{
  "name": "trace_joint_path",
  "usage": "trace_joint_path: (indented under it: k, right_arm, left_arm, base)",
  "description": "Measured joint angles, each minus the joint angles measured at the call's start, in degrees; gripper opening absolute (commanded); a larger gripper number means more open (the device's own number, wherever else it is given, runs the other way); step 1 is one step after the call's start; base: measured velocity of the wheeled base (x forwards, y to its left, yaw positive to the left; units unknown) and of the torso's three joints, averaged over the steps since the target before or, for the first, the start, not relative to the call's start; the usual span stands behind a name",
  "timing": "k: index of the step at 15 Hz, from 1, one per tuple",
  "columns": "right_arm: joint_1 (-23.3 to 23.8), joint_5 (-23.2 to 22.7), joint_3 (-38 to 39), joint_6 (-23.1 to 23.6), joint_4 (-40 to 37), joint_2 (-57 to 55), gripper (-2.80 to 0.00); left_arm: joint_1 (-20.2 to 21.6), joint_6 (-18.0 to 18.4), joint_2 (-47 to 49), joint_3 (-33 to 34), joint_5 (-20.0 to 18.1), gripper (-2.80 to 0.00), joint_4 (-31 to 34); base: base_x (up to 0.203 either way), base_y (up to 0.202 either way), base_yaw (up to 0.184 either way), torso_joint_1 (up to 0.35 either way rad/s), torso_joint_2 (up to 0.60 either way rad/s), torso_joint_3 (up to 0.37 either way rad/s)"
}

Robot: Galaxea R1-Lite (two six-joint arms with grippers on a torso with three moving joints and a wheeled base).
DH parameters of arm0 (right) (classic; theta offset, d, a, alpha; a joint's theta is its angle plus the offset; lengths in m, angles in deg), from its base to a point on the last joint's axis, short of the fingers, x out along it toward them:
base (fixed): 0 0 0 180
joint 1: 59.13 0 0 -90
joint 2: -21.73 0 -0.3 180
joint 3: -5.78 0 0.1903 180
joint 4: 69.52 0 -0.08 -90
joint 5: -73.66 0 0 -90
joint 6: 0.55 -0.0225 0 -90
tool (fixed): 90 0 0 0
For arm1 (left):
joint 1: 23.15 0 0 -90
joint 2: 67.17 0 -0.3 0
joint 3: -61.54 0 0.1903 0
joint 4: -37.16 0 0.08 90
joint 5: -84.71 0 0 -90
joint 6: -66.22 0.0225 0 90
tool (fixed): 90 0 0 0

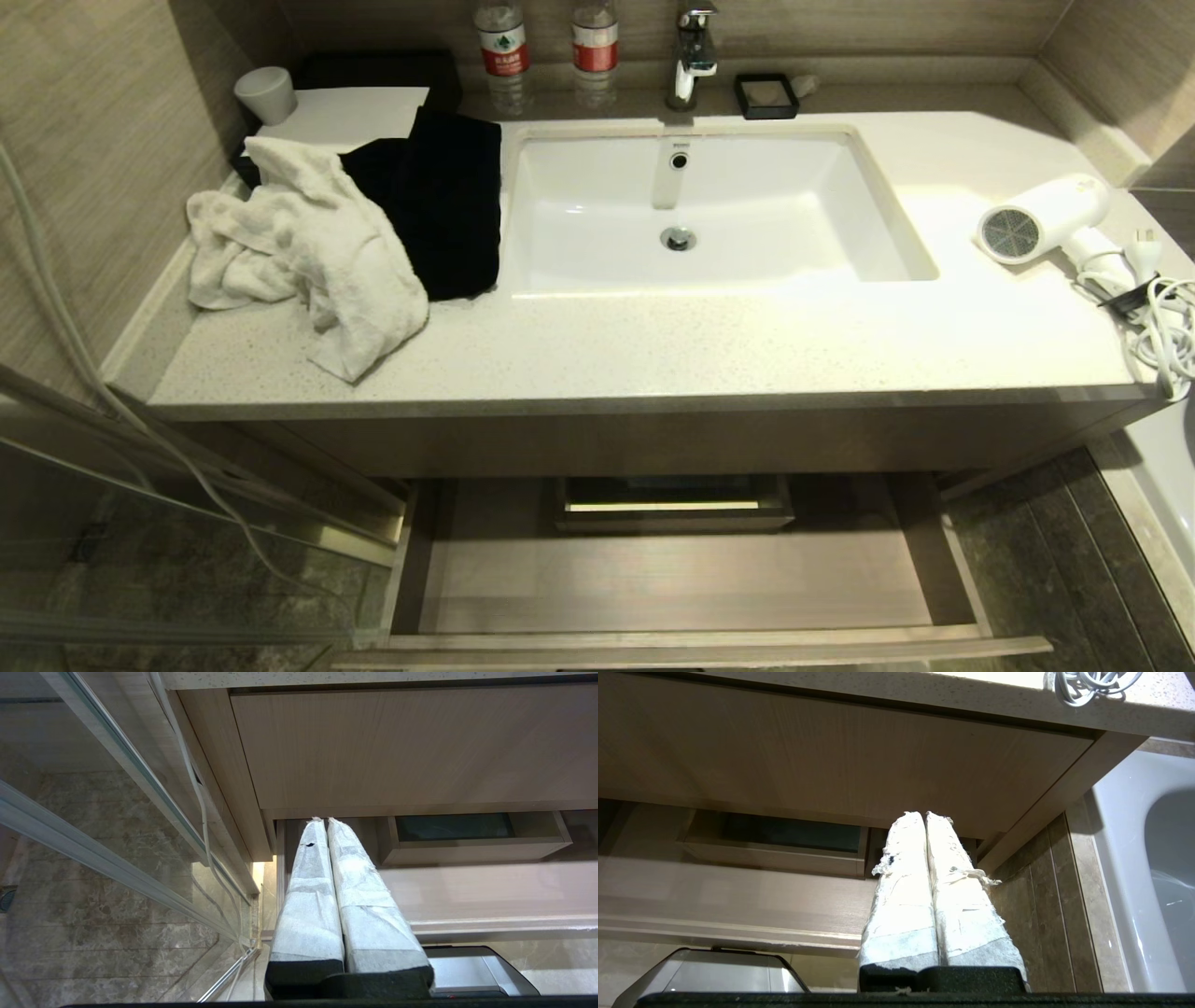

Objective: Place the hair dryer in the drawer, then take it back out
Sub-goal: Pick up the hairdryer

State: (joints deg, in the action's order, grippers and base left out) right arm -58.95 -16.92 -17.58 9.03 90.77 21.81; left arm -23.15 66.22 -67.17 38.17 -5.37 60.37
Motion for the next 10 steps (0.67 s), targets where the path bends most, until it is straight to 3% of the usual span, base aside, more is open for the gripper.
trace_joint_path:
  k: [8, 10]
  right_arm:
    - [0.00, -0.02, 0.00, -0.07, 0.00, 0.00, -2.80]
    - [0.00, -0.02, 0.00, -0.05, 0.00, 0.00, -2.80]
  left_arm:
    - [0.00, -0.11, 0.00, 0.00, 0.00, -2.80, 0.00]
    - [0.00, -0.16, 0.00, 0.00, -0.02, -2.80, 0.01]
  base:
    - [0.000, 0.000, 0.000, 0.000, 0.00, 0.000]
    - [-0.144, 0.000, 0.004, 0.002, 0.01, 0.001]
